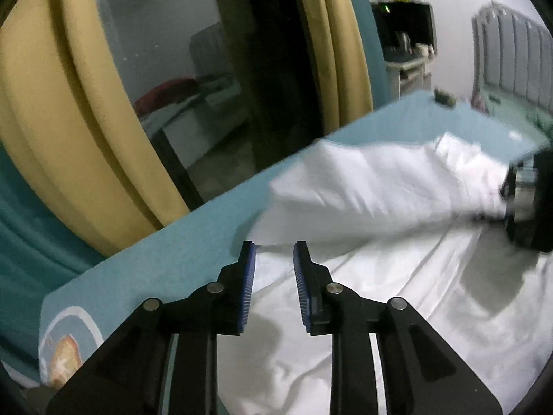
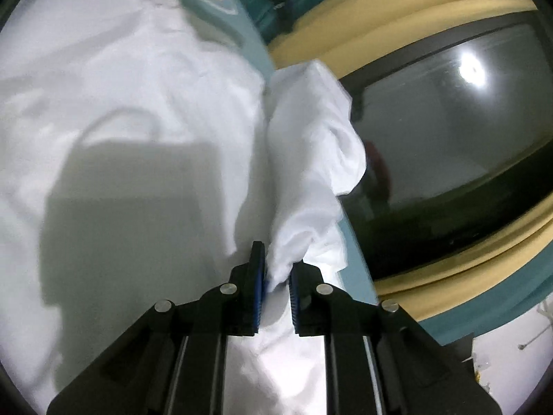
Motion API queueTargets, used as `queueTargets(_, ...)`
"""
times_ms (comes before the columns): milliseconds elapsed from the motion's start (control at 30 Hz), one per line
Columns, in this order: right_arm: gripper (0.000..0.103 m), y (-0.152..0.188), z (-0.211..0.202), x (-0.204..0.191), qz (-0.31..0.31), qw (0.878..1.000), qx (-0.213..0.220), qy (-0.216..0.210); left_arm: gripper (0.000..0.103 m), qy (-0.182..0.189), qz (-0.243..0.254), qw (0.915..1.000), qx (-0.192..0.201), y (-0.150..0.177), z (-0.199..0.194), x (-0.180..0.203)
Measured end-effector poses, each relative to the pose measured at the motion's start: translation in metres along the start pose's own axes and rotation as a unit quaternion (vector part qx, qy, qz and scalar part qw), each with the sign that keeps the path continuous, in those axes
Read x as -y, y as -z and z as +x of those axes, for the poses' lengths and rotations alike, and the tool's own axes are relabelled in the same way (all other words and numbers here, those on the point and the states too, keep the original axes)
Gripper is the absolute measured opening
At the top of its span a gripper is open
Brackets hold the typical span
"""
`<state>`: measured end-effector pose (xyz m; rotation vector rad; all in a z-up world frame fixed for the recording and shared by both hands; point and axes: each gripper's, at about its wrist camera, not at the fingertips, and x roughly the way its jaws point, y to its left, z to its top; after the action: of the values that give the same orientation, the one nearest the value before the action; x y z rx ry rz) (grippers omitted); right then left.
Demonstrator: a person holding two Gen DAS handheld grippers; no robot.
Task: Fold large clothes
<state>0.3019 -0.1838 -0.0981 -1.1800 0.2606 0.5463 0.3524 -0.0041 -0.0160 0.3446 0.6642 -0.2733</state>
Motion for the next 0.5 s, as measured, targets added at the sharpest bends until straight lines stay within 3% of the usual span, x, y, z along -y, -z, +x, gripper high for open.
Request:
queueTargets(167,0.013,0.009,-0.017,0.009,0.036,0.999,-0.014,-0.005,0.041,0.043,-0.036,0.9977,0.037,-0.017,-0.017,0.001)
queueTargets(300,0.033,0.017,-0.022,0.022,0.091,0.994,-0.033,-0.044,0.047,0.073,-0.044,0.9959,0.030,-0.027,0.002,0.017)
queueTargets(400,0.046,0.025,-0.044,0.028,0.176,0.978,-0.027,-0.109,0.048,0.111,-0.035,0.9930,-0.016,-0.021,0.035,0.037)
queueTargets(433,0.050,0.024,-0.051,0.037,0.214,0.969,-0.010,-0.125,0.048,0.123,-0.029,0.9914,-0.032,-0.017,0.044,0.045)
queueTargets(500,0.066,0.022,-0.061,0.056,0.285,0.946,0.030,-0.153,0.048,0.141,-0.008,0.9879,-0.064,-0.004,0.059,0.062)
